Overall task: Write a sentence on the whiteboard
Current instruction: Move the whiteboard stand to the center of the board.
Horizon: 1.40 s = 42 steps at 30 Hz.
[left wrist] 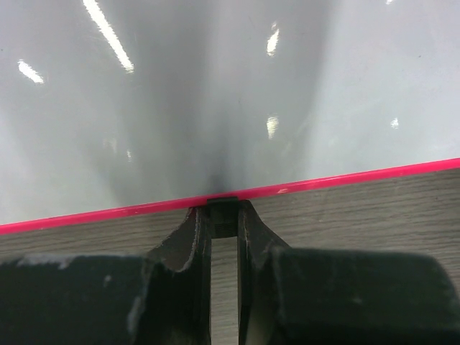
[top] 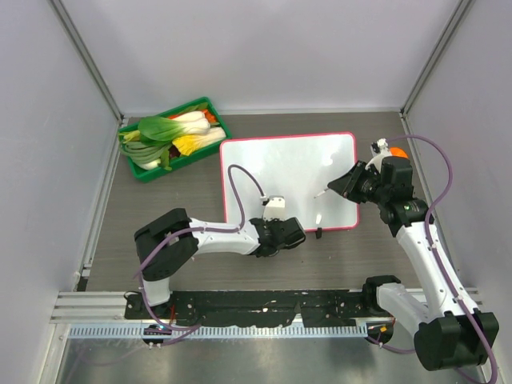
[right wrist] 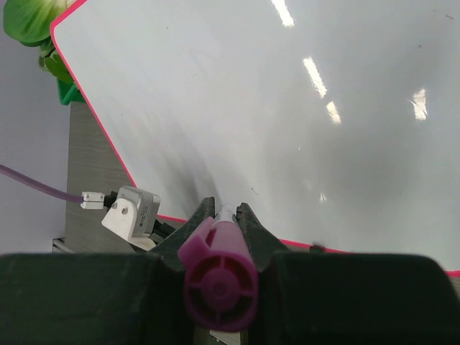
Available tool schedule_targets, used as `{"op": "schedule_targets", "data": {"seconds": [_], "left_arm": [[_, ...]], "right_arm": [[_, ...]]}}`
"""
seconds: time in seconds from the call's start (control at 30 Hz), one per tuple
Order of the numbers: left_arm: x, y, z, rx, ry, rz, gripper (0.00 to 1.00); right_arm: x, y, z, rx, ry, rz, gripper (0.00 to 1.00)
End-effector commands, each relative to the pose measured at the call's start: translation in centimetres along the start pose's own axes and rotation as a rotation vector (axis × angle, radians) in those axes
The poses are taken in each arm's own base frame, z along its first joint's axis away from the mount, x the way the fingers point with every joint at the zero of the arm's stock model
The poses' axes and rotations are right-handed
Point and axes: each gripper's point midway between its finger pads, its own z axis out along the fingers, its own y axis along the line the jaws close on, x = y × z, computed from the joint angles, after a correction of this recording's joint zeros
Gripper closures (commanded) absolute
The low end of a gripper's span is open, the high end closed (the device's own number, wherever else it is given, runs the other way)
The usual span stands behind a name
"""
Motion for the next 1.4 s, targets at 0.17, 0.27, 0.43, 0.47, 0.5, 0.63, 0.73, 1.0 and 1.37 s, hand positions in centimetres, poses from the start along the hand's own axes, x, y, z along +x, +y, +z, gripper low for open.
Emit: {"op": "schedule_targets", "data": {"seconds": [0.17, 0.27, 0.43, 0.47, 0.5, 0.63, 0.73, 1.0, 1.37], "left_arm": [[3.2, -1.7, -3.6, 0.104, 0.107, 0.053, 0.90], [3.7, -1.9, -4.1, 0.118, 0.115, 0.075, 0.74], [4.1, -2.4, -4.9, 0.146, 0.122, 0.099, 0.50], [4.1, -2.4, -5.1, 0.151, 0.118, 0.105, 0.46], [4.1, -2.4, -5.4, 0.157, 0.109, 0.108, 0.41], [3.7, -2.5, -6.8, 0.206, 0.090, 0.133, 0.26], [2.0, -2.4, -8.3, 0.243, 0.045, 0.147, 0.20], [-5.1, -2.8, -12.8, 0.385, -0.112, 0.192, 0.05], [-15.6, -2.6, -16.1, 0.876, -0.146, 0.074, 0.04]], "right_arm": [[-0.9, 1.3, -0.7, -0.053, -0.039, -0.014, 0.99], [-0.8, 1.5, -0.8, -0.062, -0.036, -0.014, 0.99], [-0.8, 1.8, -1.2, -0.074, -0.043, -0.017, 0.99], [-0.8, 1.9, -1.3, -0.075, -0.044, -0.015, 0.99], [-0.8, 2.0, -1.5, -0.078, -0.047, -0.018, 0.99], [-0.7, 2.3, -1.8, -0.091, -0.048, -0.029, 0.99], [-0.7, 2.7, -2.0, -0.106, -0.046, -0.030, 0.99], [-1.2, 3.8, -2.2, -0.158, -0.050, -0.063, 0.99], [-0.9, 6.8, -2.0, -0.351, -0.008, -0.083, 0.99]]}}
